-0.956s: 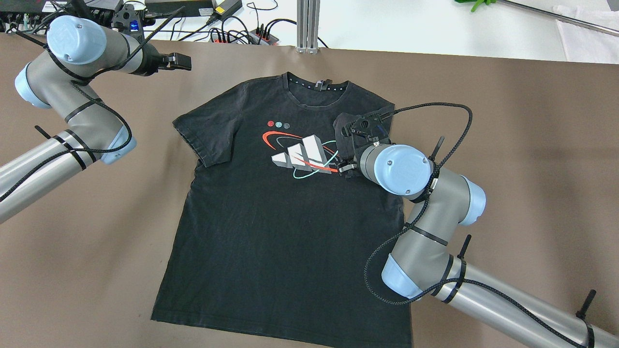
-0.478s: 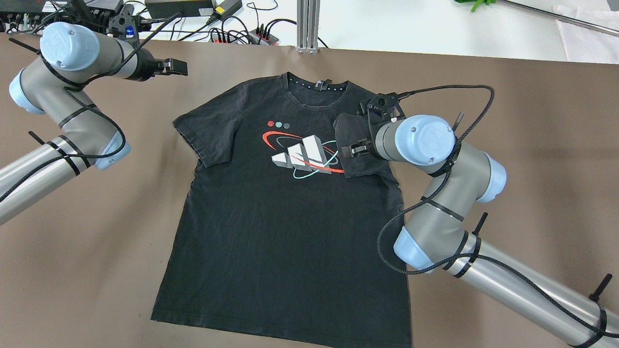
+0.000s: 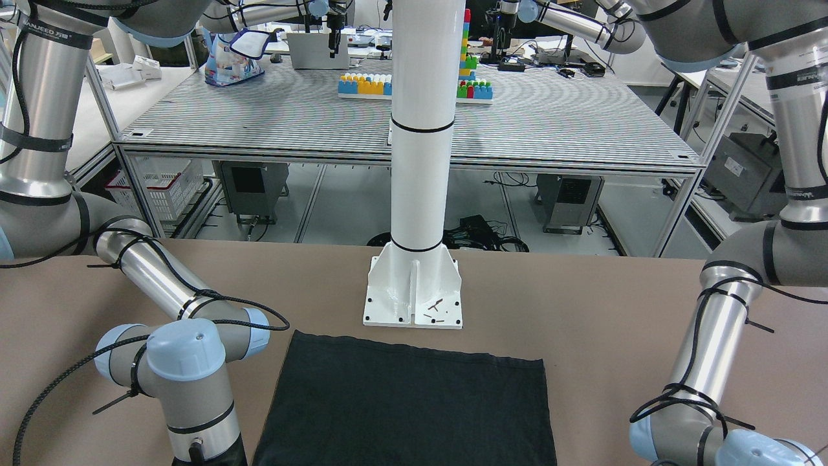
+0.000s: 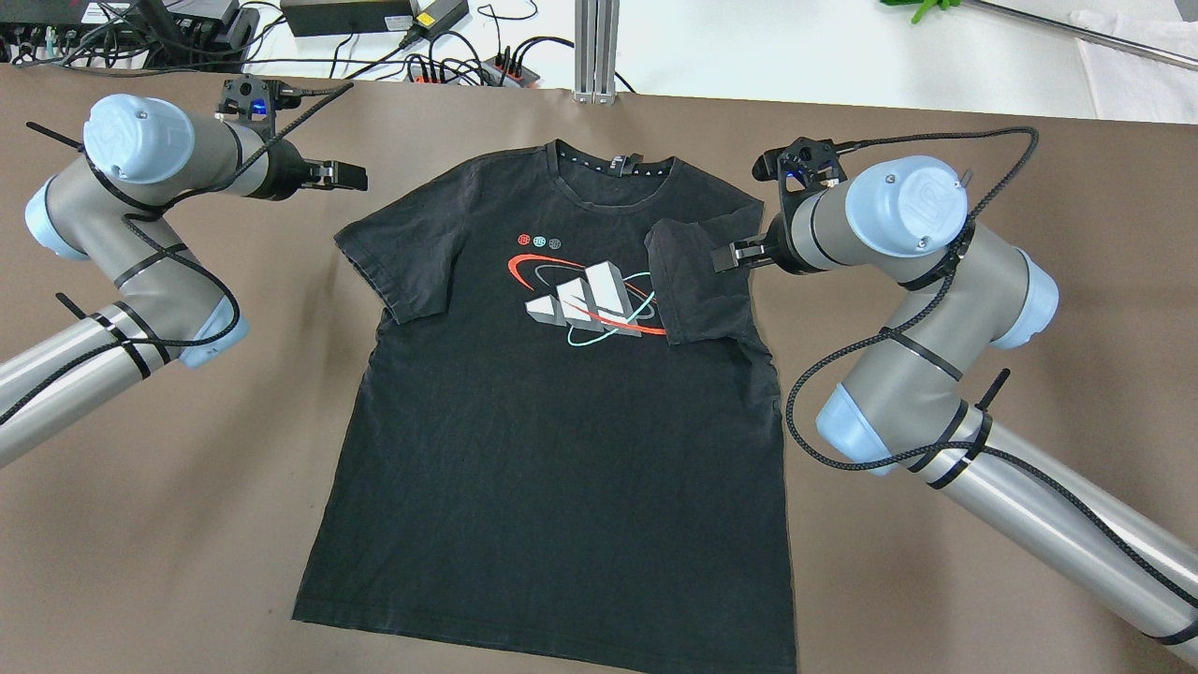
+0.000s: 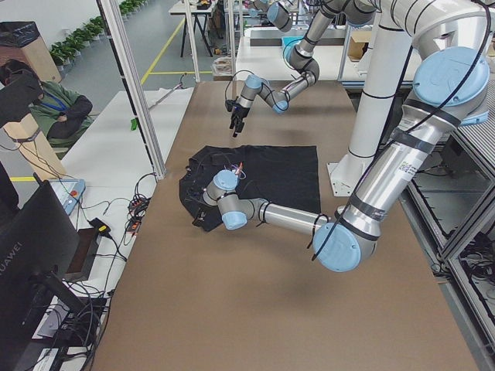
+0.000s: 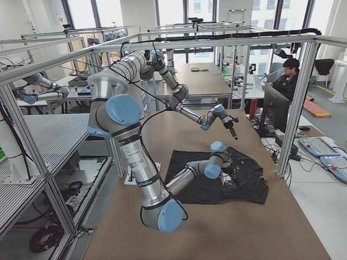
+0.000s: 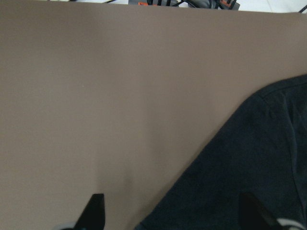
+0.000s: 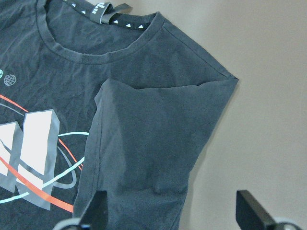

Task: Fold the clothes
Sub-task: 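Release the sleeve and raise the right gripper while the left gripper approaches the other sleeve, then grasp the sleeve nearest the left gripper and fold it inward over the shirt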

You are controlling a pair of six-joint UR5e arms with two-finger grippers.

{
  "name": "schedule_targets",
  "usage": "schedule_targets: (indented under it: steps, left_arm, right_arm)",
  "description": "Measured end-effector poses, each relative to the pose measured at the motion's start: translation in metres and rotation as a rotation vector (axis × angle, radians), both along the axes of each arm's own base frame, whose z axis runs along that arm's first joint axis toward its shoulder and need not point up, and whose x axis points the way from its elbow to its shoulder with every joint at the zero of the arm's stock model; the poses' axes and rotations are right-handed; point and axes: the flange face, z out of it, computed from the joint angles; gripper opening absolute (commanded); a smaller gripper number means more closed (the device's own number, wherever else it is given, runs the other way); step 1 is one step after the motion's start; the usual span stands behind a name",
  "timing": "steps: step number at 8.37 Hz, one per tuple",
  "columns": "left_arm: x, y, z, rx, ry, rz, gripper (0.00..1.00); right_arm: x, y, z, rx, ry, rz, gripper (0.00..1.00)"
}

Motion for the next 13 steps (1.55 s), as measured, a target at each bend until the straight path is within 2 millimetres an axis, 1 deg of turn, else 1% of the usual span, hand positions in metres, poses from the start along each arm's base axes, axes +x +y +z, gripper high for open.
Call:
schedule_targets:
  steps: [1,2,5,7,9,10,11,12,13]
  left_arm:
    - [0.014,0.007,0.004,0.006,-0.01,0.025,1.0]
    - [0.022,0.012,0.008,0.016,-0.027,0.046,1.0]
    - [0.031,0.019,0.028,0.036,-0.077,0.079,1.0]
    - [0.044,0.026,0.033,0.04,-0.093,0.087,1.0]
    - [0.049,0.026,0.04,0.04,-0.108,0.078,1.0]
    - [0.05,0.026,0.044,0.039,-0.115,0.078,0.9]
    - [0.051,0.026,0.046,0.04,-0.12,0.08,0.66]
    - [0.051,0.025,0.047,0.043,-0.125,0.084,0.5]
    - [0.052,0.025,0.048,0.043,-0.129,0.086,0.38]
  right_arm:
    - [0.007,-0.003,0.003,-0.006,-0.004,0.004,0.94]
    - [0.013,-0.005,0.003,-0.01,-0.01,0.005,0.94]
    - [0.023,-0.006,0.007,-0.015,-0.016,0.008,0.94]
    - [0.024,-0.006,0.01,-0.017,-0.015,0.008,0.94]
    - [0.025,-0.005,0.011,-0.017,-0.016,0.008,0.94]
    - [0.025,-0.005,0.012,-0.017,-0.016,0.009,0.94]
    - [0.026,-0.004,0.013,-0.018,-0.016,0.009,0.94]
    - [0.027,-0.002,0.015,-0.019,-0.015,0.009,0.94]
    - [0.028,-0.001,0.017,-0.019,-0.014,0.01,0.94]
